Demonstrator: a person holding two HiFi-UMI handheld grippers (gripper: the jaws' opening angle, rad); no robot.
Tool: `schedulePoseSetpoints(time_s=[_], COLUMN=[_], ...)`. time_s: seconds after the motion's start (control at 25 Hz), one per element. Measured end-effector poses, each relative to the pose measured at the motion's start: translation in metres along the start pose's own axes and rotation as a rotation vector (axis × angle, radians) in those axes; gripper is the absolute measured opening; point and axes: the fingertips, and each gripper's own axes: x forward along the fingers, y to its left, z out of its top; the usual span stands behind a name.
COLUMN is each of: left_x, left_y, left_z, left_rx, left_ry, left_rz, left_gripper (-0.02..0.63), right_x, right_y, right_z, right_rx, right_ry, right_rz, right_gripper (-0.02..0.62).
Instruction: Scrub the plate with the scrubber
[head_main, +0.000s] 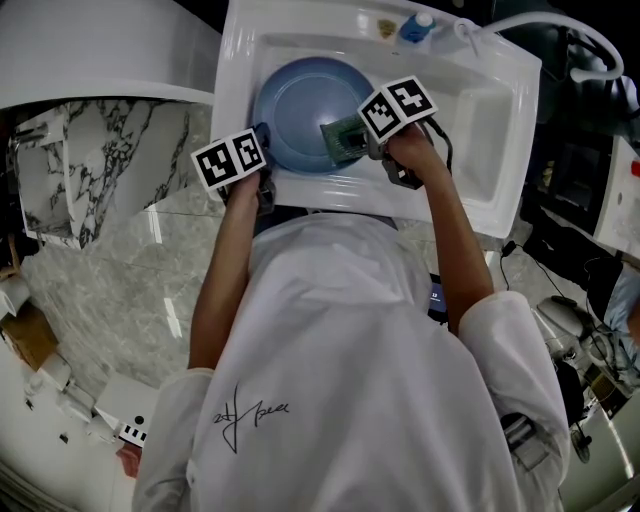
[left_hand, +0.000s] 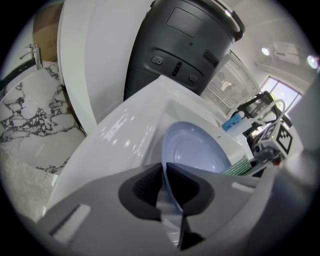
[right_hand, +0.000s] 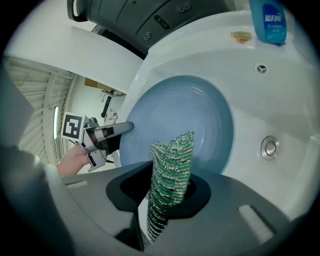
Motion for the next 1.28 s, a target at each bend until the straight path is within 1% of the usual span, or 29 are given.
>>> schedulePoseSetpoints(time_s=[0.4,1.08,1.28], left_x=[0.000,0.000,0.000], left_y=[-0.001,0.001,0.000], left_z=[0.000,0.000,0.000], left_rx=[-0.002,0.004,0.002], left_ry=[-0.004,-0.005,-0.004], left_rz=[-0.003,0.002,0.001], left_gripper=[0.084,0.083,0.081], right_x=[0.015,0.041,0.050], right_y=[0.016,0.038,0.044], right_z=[0.005,0.018,0.022], right_rx=[0.018,-0.027,-0.036], right_ry=[-0.003,0.052,0.071], right_rz=[0.048,0.055,0.069], right_gripper=[0.063,0.063,0.063])
